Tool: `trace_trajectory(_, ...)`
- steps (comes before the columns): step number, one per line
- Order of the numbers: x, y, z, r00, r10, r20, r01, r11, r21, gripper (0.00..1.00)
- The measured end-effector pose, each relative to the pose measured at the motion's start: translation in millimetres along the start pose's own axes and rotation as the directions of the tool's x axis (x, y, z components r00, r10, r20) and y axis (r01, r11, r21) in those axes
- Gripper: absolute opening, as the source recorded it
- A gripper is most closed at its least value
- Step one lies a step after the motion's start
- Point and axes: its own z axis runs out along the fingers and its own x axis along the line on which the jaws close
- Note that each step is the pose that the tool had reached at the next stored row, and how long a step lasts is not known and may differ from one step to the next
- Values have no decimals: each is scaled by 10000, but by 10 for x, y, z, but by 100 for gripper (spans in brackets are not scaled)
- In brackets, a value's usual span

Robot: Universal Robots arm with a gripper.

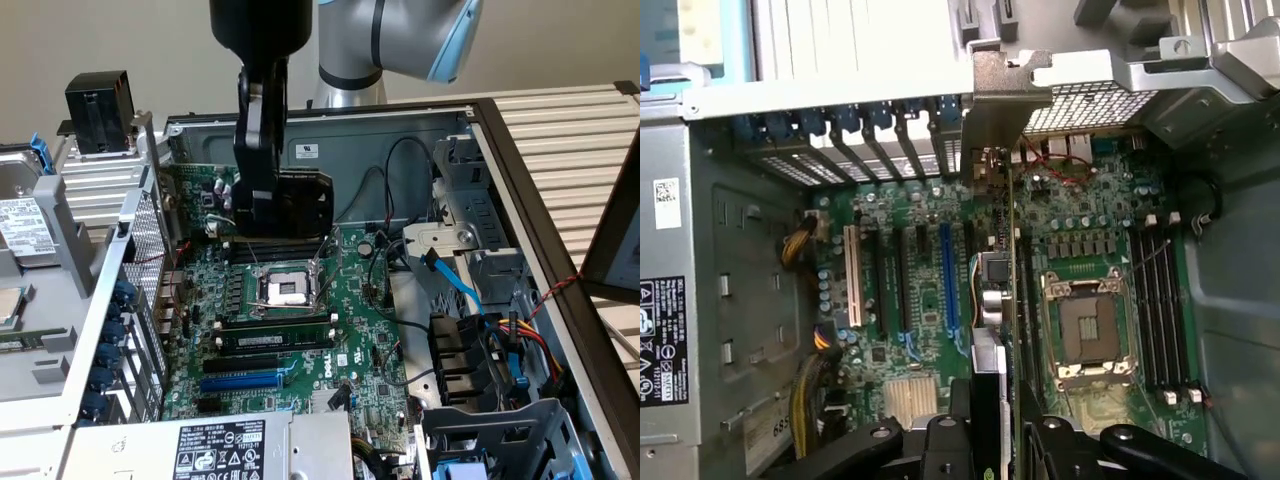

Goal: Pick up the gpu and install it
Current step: 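Insert the gpu into the slot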

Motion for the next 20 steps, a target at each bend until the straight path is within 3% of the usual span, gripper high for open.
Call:
trace_trajectory(6,6,5,5,10000,-95,-5,95,10000,2,27)
trace_trajectory(10,11,50,50,9999,-168,-2,168,9998,77,27)
trace_trajectory(15,27,115,101,9996,-290,-10,290,9995,81,27)
trace_trajectory(20,88,108,187,9990,-456,-20,456,9989,83,27)
